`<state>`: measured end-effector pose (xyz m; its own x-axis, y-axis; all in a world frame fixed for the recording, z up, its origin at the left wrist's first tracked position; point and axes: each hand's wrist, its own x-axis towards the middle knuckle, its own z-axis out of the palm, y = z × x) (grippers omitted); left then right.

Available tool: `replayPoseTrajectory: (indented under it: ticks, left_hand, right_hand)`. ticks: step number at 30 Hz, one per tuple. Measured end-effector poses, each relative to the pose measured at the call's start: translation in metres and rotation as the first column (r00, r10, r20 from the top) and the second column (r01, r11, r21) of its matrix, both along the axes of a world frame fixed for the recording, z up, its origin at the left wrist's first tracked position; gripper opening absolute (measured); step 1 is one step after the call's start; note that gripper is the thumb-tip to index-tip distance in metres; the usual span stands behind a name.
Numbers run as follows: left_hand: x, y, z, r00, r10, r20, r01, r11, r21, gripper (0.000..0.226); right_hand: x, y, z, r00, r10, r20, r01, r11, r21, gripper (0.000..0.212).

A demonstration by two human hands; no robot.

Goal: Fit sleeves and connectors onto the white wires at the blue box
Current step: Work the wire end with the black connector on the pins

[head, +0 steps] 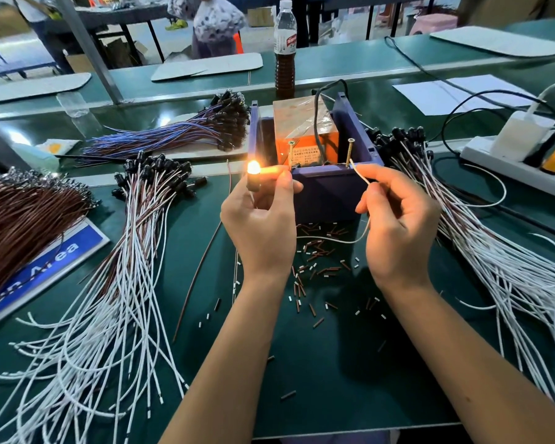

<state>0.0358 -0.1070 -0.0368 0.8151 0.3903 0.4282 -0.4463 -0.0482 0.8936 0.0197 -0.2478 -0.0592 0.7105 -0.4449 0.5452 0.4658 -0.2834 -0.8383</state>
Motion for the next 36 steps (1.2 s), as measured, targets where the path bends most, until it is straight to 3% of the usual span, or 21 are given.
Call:
replayPoseTrajectory:
  ticks: [31, 36]
  left_hand:
    - [-0.004, 0.001, 0.003, 0.999, 0.031, -0.011, -0.031, 0.999, -0.024, 0.018]
    - [-0.014, -0.005, 0.009, 0.996, -0.084, -0.007, 0.083, 0.992, -0.094, 0.010]
  right_hand:
    - [-0.001, 0.001, 0.006, 0.999, -0.040, -0.021, 0.040, 0.999, -0.003, 0.029]
    - [-0.002, -0.016, 0.016, 0.991, -0.125, -0.046, 0.128, 0.989, 0.072, 0.023]
